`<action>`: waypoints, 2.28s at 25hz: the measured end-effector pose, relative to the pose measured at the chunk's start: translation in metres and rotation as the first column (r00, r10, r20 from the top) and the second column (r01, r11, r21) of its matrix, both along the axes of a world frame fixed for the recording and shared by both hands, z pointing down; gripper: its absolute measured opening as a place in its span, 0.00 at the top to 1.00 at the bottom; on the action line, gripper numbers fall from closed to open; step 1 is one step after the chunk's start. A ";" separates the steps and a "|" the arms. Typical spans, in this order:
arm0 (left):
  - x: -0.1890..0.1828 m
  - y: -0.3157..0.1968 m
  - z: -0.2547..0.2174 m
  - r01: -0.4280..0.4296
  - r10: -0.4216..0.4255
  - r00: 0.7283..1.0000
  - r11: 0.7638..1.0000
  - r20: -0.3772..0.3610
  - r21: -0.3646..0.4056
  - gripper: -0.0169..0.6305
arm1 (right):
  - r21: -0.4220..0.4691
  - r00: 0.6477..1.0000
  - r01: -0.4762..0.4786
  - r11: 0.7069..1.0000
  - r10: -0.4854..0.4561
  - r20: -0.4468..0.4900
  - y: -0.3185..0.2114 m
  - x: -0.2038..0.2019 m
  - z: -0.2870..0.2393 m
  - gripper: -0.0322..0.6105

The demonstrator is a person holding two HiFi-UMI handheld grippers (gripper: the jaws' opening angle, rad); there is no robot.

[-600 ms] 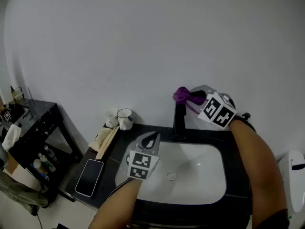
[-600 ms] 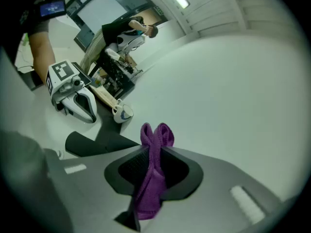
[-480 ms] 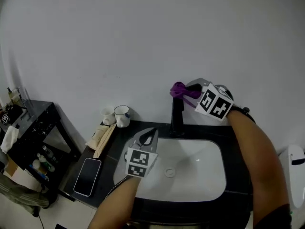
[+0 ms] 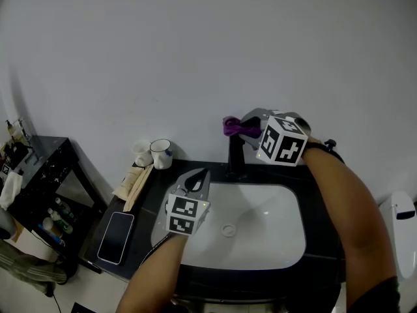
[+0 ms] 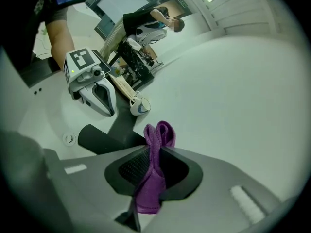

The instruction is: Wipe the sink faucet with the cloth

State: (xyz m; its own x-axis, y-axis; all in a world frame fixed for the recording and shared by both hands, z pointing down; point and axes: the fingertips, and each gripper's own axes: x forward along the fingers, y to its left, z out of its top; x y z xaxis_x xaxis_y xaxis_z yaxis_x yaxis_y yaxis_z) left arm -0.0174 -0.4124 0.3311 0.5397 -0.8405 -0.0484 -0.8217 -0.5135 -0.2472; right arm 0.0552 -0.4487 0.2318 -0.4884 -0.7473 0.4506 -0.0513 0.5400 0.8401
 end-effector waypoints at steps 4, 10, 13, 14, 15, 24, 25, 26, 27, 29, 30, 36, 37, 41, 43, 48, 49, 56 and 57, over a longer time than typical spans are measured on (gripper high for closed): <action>0.002 0.000 -0.001 -0.004 0.004 1.000 1.000 -0.005 -0.001 0.95 | 0.006 0.999 0.027 1.000 -0.027 -0.040 0.018 -0.001 0.005 0.84; 0.005 0.001 0.005 -0.010 0.010 1.000 1.000 0.015 -0.012 0.95 | 0.023 0.995 0.070 0.997 -0.069 -0.068 0.057 -0.001 0.010 0.84; 0.005 0.003 0.005 -0.018 0.019 1.000 0.999 0.006 -0.042 0.95 | 0.041 0.994 0.089 0.995 -0.086 -0.066 0.069 -0.003 0.011 0.85; 0.006 0.004 0.005 -0.020 0.020 1.000 0.999 0.001 -0.049 0.95 | 0.044 0.994 0.094 0.995 -0.091 -0.067 0.073 -0.002 0.013 0.85; 0.006 0.003 0.005 -0.017 0.017 1.000 0.999 0.001 -0.049 0.95 | 0.043 0.993 0.098 0.994 -0.095 -0.067 0.078 -0.001 0.015 0.85; 0.011 0.021 0.001 -0.020 0.010 0.994 0.995 -0.108 -0.094 0.95 | 0.106 0.994 0.078 0.991 -0.069 -0.083 0.104 0.010 0.035 0.85; 0.010 0.023 -0.002 -0.023 0.010 0.991 0.995 -0.133 -0.095 0.95 | 0.145 0.995 0.060 0.988 -0.048 -0.082 0.099 0.012 0.034 0.85; 0.009 0.025 -0.004 -0.018 0.006 0.991 0.996 -0.135 -0.088 0.95 | 0.185 0.996 0.044 0.982 -0.028 -0.086 0.095 0.014 0.034 0.85; 0.008 0.027 -0.005 -0.010 0.000 0.992 0.997 -0.123 -0.076 0.95 | 0.222 0.995 0.030 0.975 -0.009 -0.095 0.091 0.016 0.036 0.85; 0.007 0.027 -0.005 0.004 -0.009 0.995 0.999 -0.096 -0.055 0.95 | 0.297 0.992 0.004 0.955 0.033 -0.120 0.081 0.020 0.042 0.85; 0.007 0.026 -0.005 0.006 -0.011 0.996 0.999 -0.091 -0.054 0.95 | 0.332 0.991 -0.011 0.943 0.056 -0.125 0.075 0.021 0.044 0.85; 0.002 0.018 0.008 0.006 -0.017 0.995 0.994 -0.102 -0.107 0.95 | 0.442 0.988 -0.071 0.894 0.124 -0.091 0.048 0.014 0.051 0.84; 0.003 0.016 0.008 0.002 -0.014 0.994 0.994 -0.108 -0.107 0.95 | 0.442 0.989 -0.074 0.894 0.122 -0.082 0.044 0.012 0.052 0.84; 0.003 0.003 0.010 0.011 -0.024 0.994 0.993 -0.111 -0.118 0.95 | 0.430 0.989 -0.061 0.901 0.114 -0.098 0.028 0.004 0.058 0.84; 0.002 -0.002 0.010 0.016 -0.028 0.995 0.993 -0.099 -0.119 0.95 | 0.428 0.989 -0.049 0.902 0.105 -0.108 0.026 0.002 0.057 0.85; -0.011 -0.010 0.010 0.024 -0.050 0.985 0.987 -0.164 -0.159 0.95 | 0.429 0.986 -0.029 0.903 0.095 -0.134 0.022 0.006 0.059 0.84; -0.012 -0.010 0.010 0.025 -0.051 0.985 0.987 -0.163 -0.159 0.95 | 0.426 0.987 -0.032 0.904 0.096 -0.131 0.021 0.005 0.059 0.84; -0.002 -0.005 0.010 0.002 -0.015 0.994 0.992 -0.106 -0.125 0.95 | 0.392 0.984 -0.014 0.920 0.083 -0.160 0.035 0.005 0.061 0.85; -0.002 -0.005 0.010 0.002 -0.015 0.994 0.992 -0.105 -0.125 0.95 | 0.390 0.982 -0.001 0.921 0.074 -0.172 0.038 0.005 0.062 0.85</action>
State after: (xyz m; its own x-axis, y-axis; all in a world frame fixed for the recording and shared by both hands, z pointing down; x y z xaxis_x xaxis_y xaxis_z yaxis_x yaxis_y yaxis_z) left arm -0.0189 -0.4174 0.3410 0.5301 -0.8479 0.0006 -0.8442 -0.5278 -0.0931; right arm 0.0599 -0.4110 0.2939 -0.3947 -0.8968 0.2000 0.1065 0.1715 0.9794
